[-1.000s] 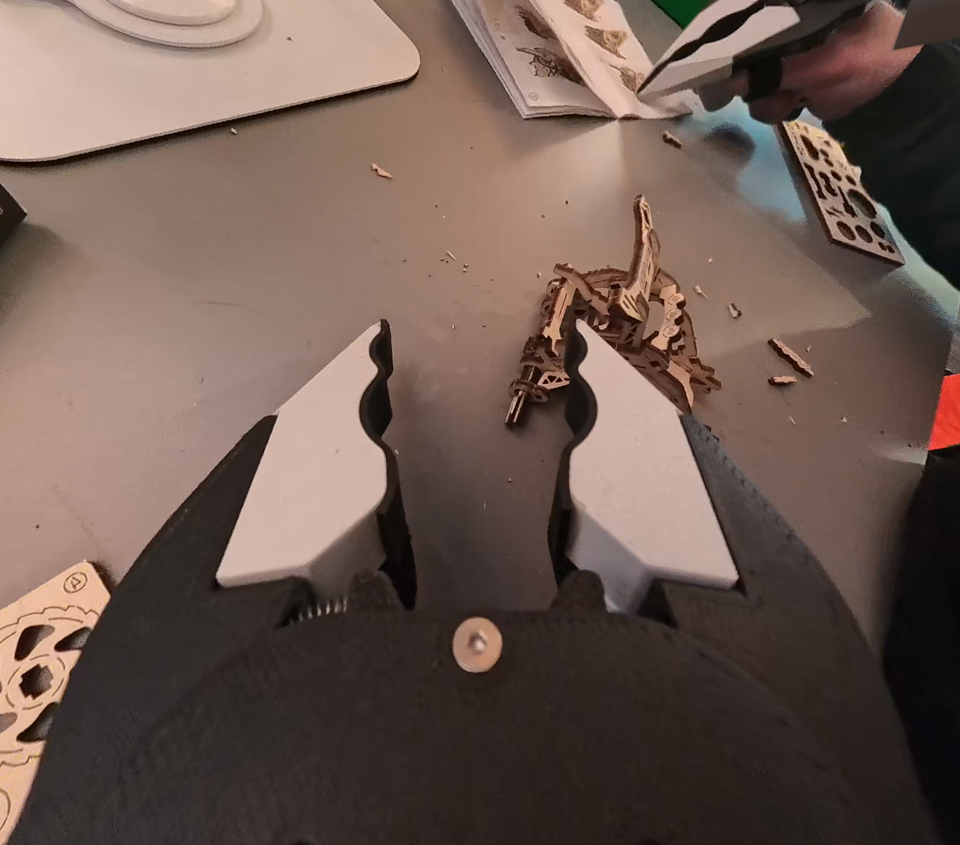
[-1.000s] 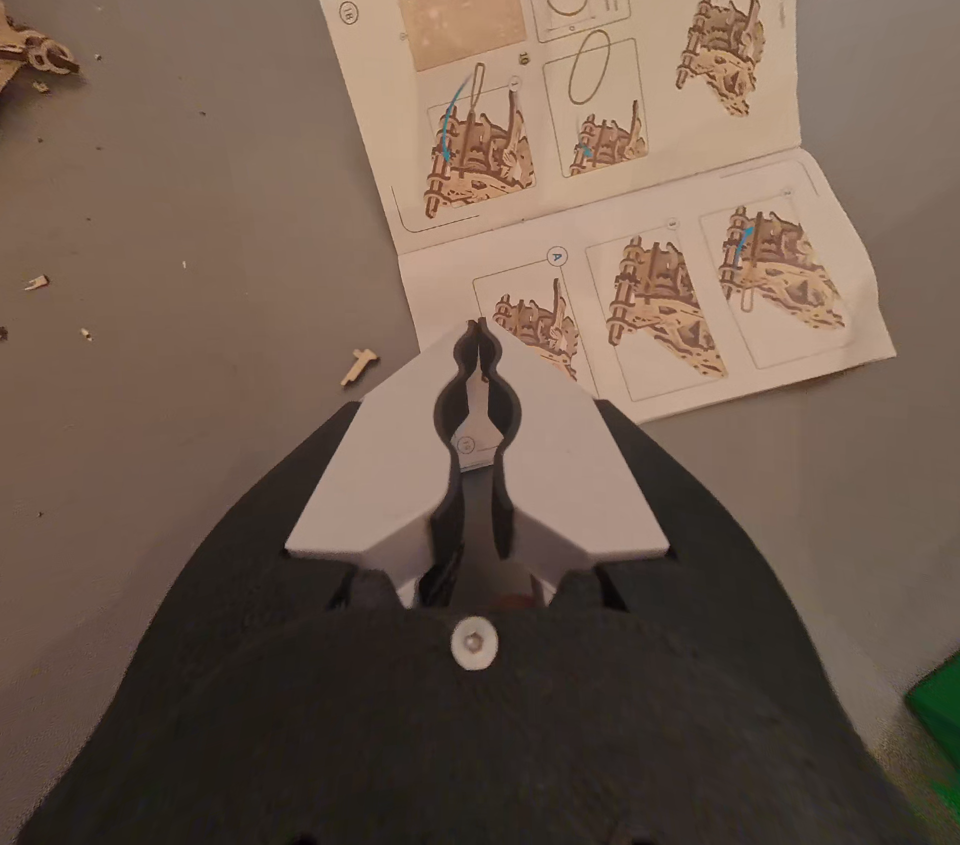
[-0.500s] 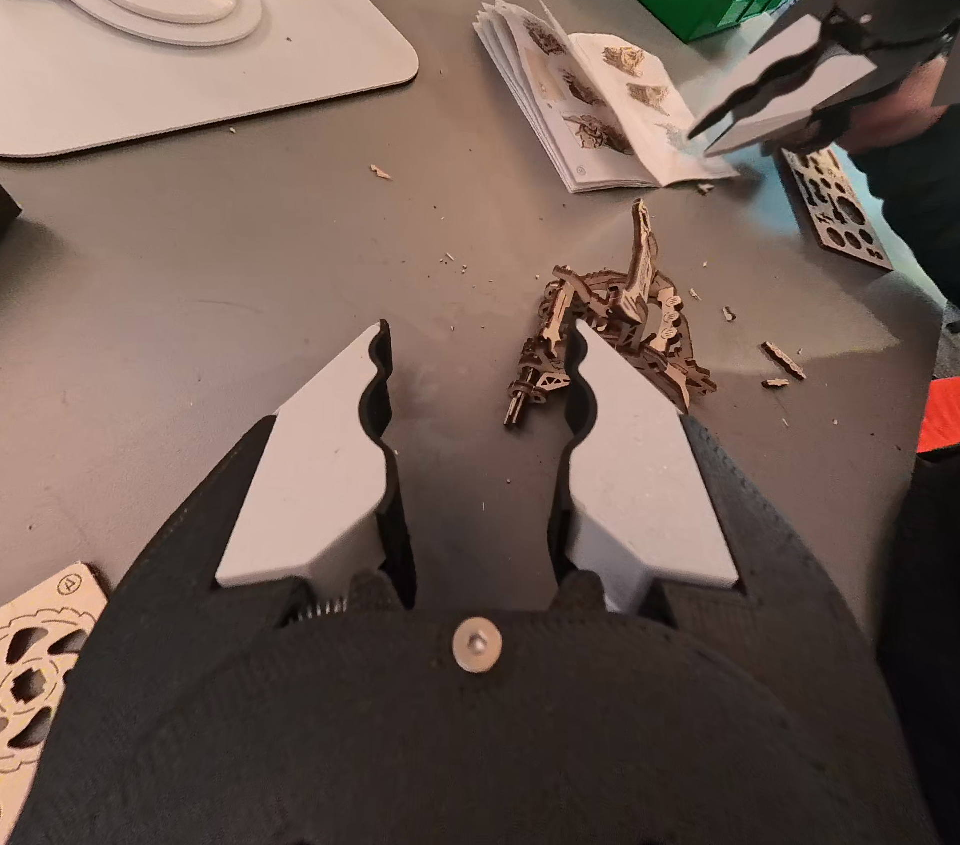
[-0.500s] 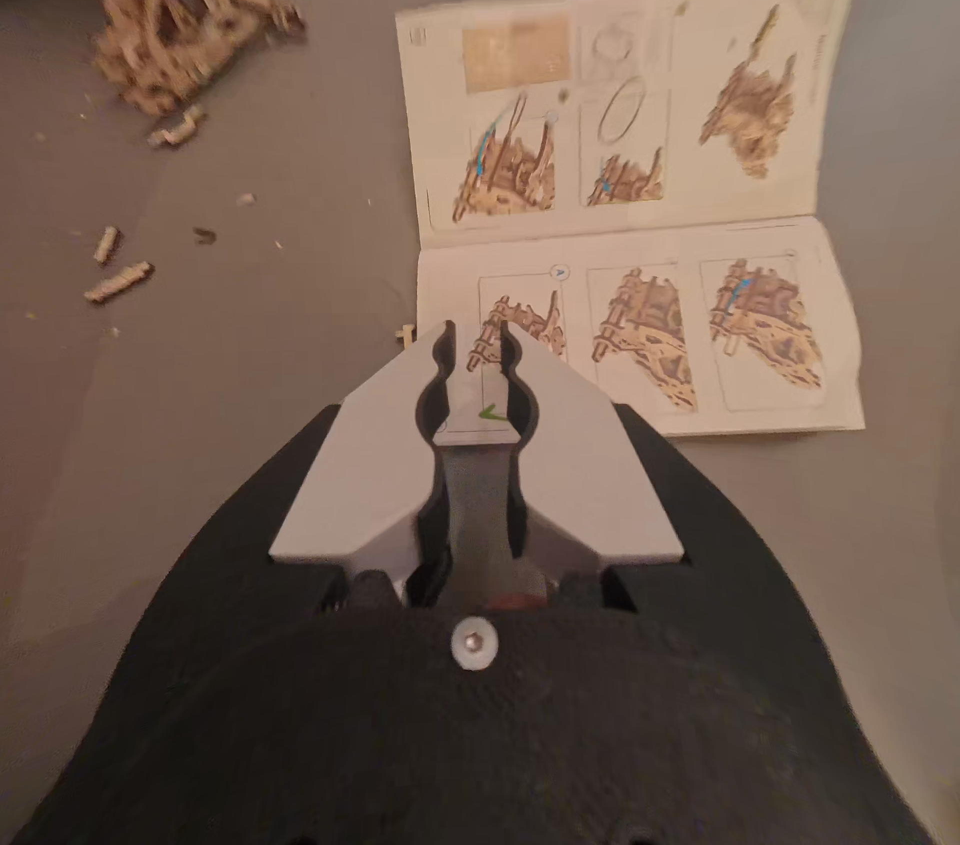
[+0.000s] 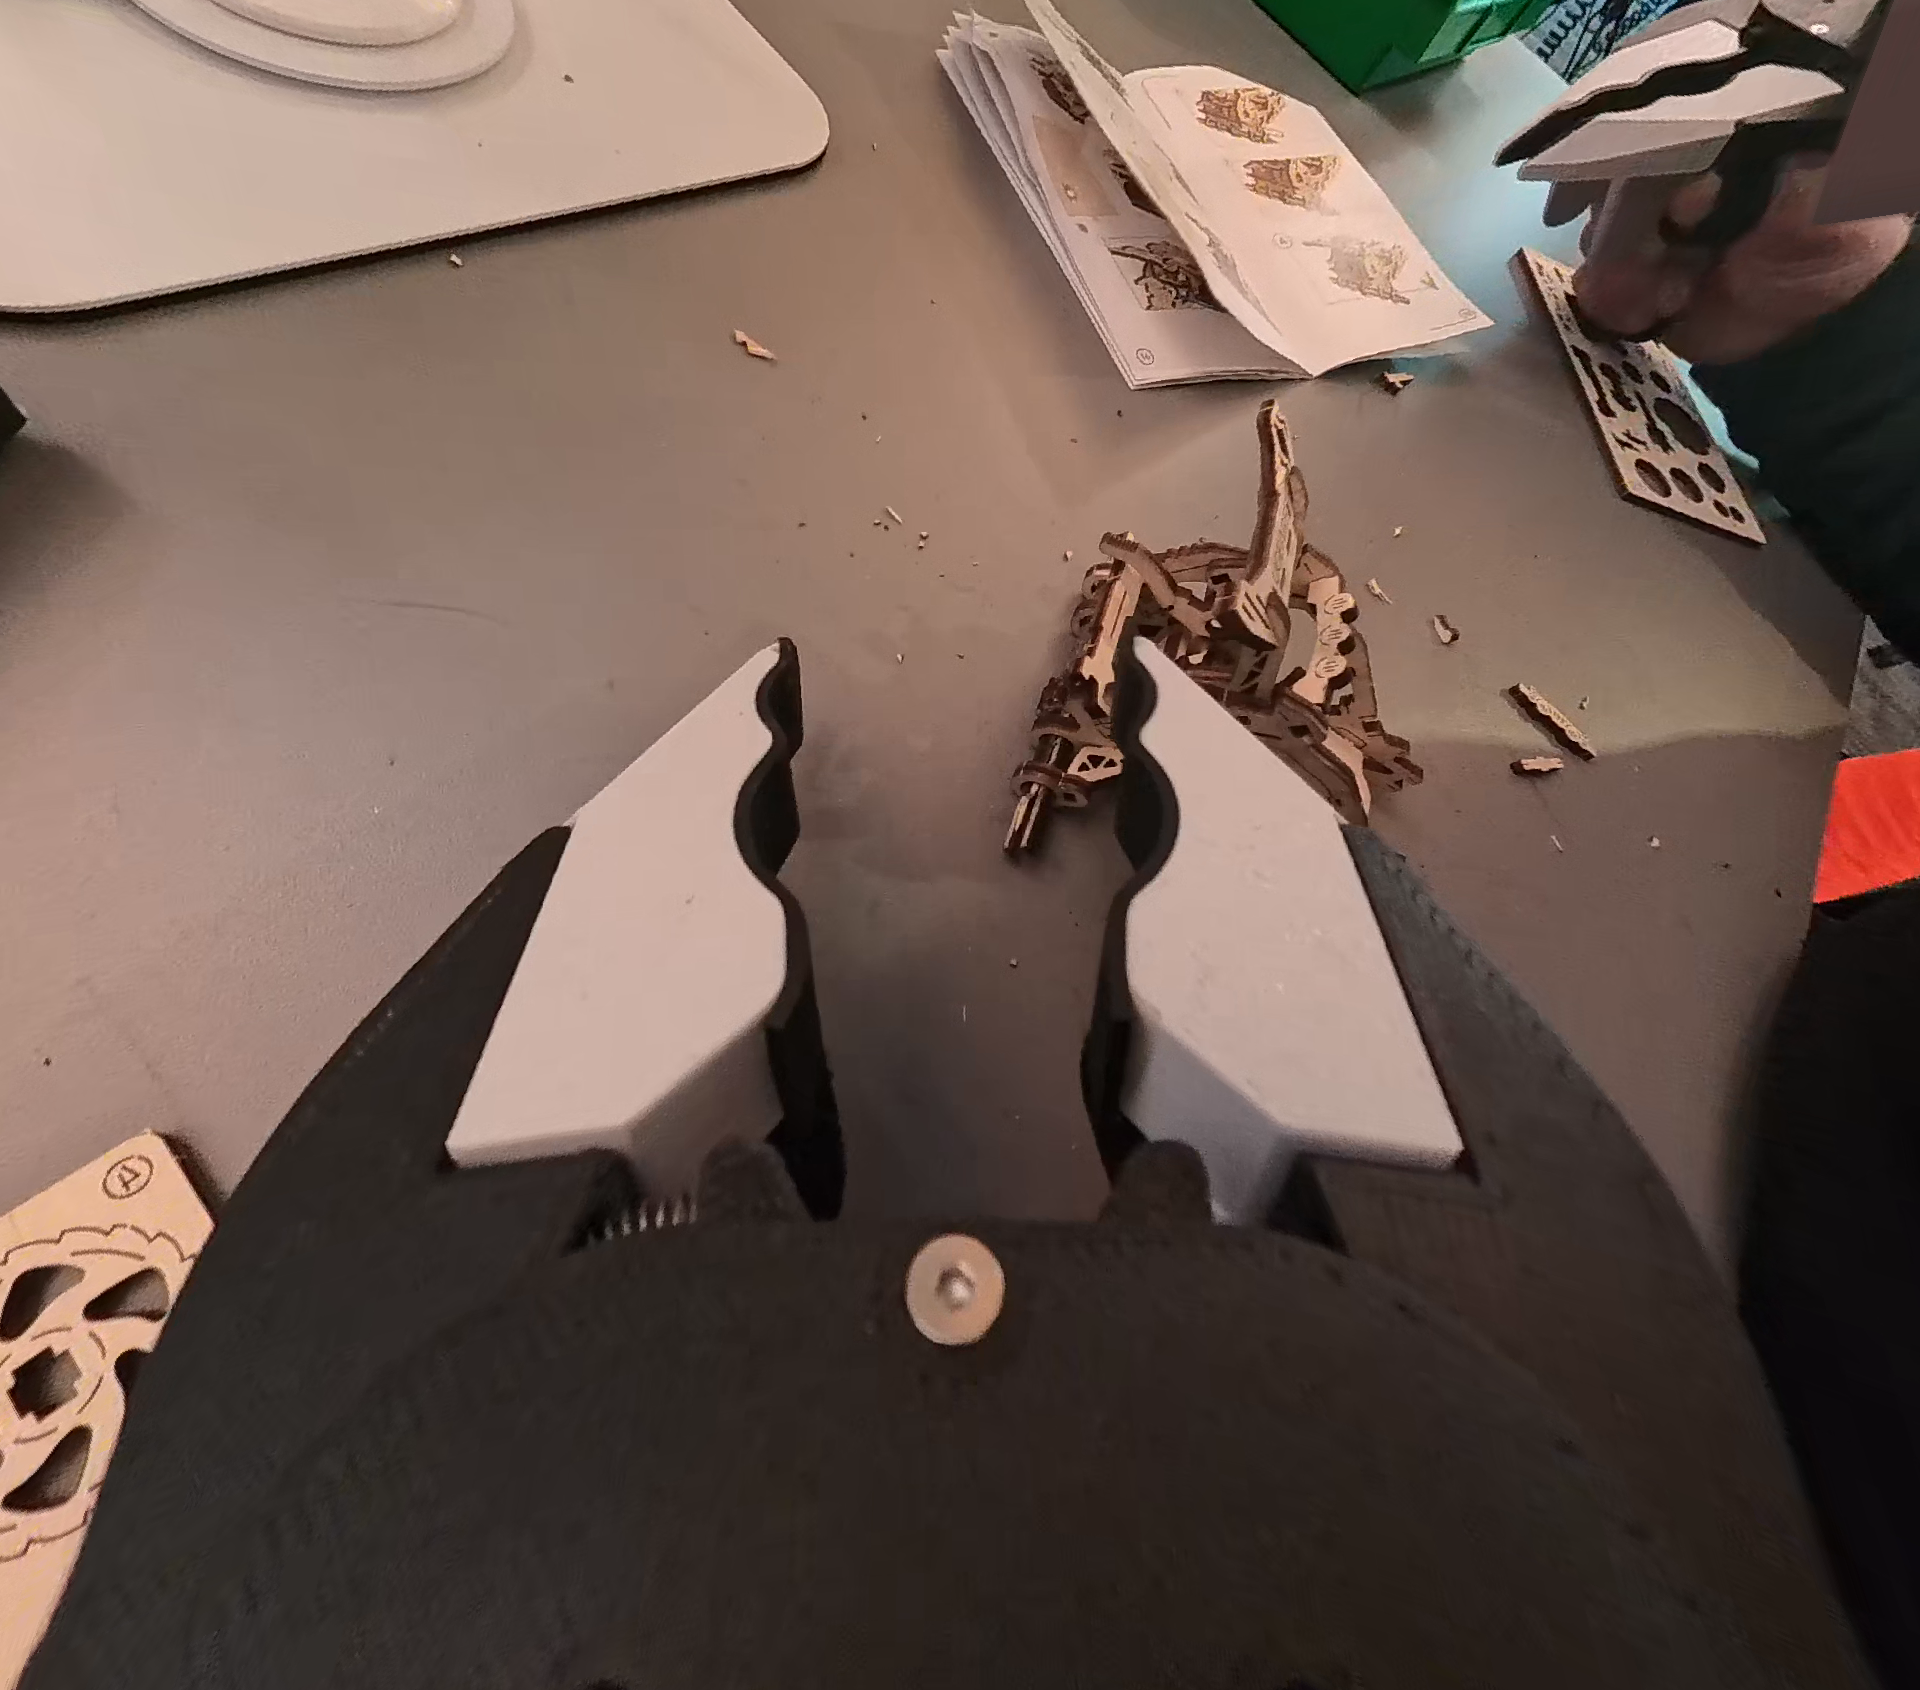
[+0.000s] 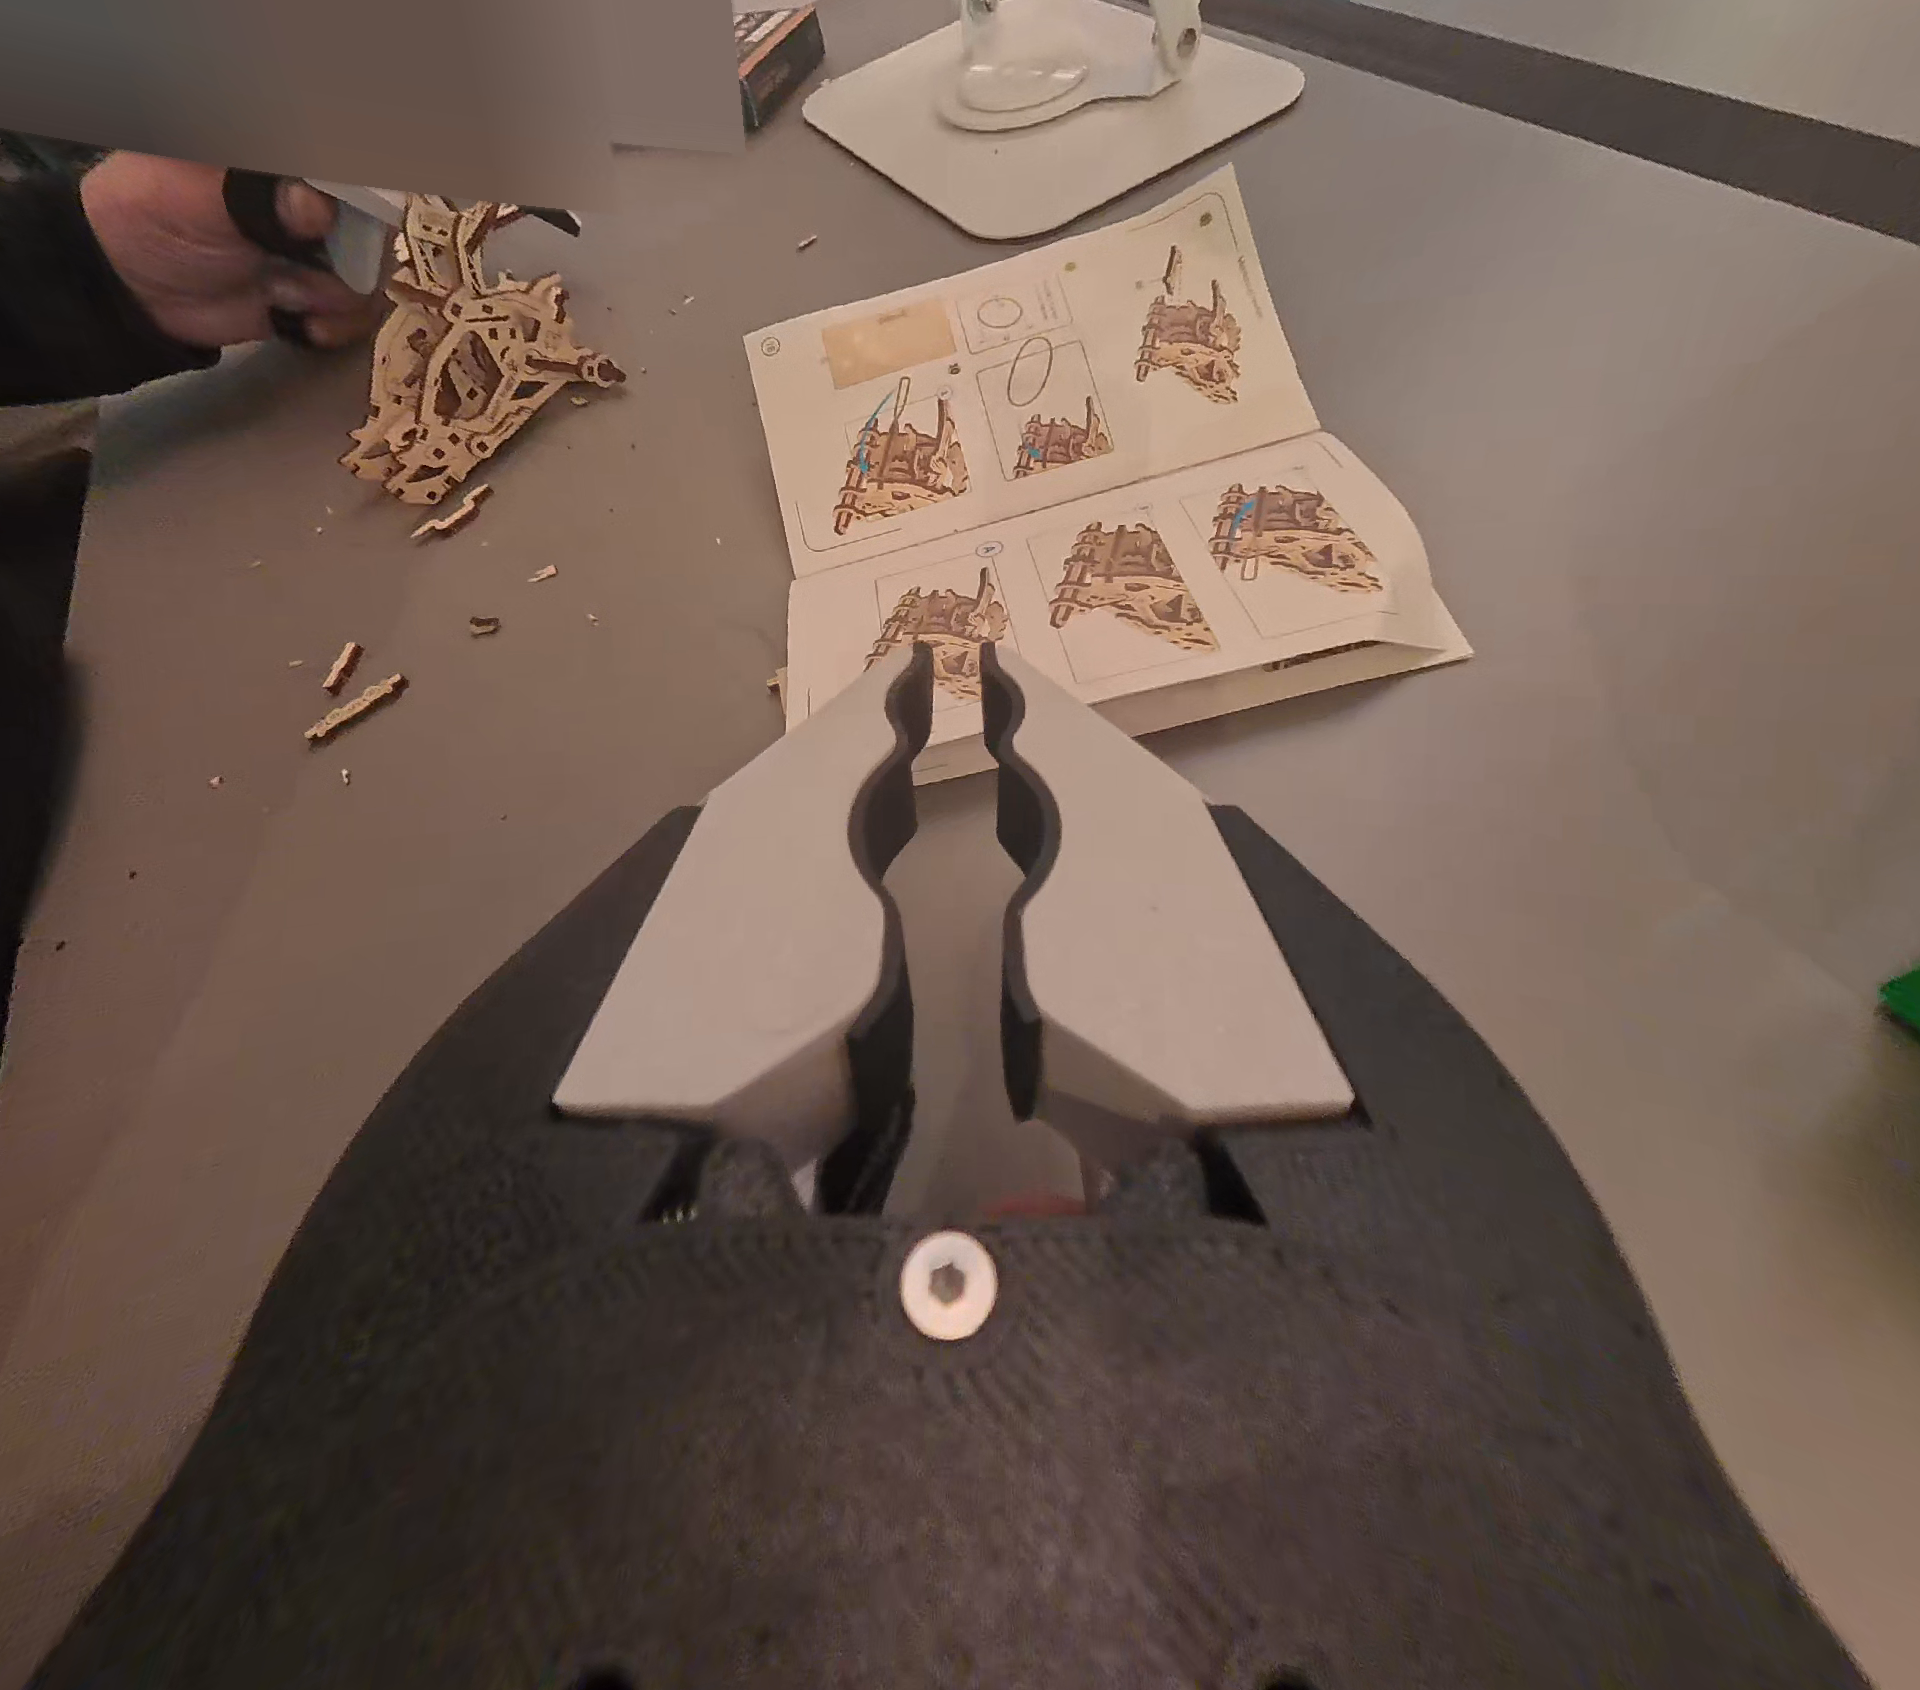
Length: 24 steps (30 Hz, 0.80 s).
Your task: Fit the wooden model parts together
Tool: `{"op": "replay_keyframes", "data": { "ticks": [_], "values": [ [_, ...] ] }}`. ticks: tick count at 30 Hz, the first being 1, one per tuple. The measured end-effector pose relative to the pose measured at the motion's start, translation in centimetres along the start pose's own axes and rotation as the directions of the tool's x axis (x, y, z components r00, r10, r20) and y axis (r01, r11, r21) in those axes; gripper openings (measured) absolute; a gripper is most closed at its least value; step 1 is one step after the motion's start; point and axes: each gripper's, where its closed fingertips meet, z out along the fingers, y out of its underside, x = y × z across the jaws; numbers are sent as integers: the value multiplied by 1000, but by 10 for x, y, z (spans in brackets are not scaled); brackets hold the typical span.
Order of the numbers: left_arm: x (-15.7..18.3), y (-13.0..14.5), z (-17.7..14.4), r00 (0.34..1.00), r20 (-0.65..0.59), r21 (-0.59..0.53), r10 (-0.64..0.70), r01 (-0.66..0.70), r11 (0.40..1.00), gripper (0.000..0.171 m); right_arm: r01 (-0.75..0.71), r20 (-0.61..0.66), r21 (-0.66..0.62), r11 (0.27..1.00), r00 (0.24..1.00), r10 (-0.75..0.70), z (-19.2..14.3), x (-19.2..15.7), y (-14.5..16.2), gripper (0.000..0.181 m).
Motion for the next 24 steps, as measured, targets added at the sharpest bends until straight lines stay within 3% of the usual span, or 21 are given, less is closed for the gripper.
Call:
{"op": "replay_keyframes", "data": {
  "ticks": [17, 24],
  "values": [
    [-1, -3, -2, 1000, -11, 24, -16, 16, 1000, 52, -12, 1, 19, 1000, 1000, 12, -2, 1, -2, 2],
    [-4, -4, -2, 999, 32, 31, -6, 5, 1000, 66, -6, -2, 28, 1000, 1000, 6, -3, 1, -3, 3]
  ]
}}
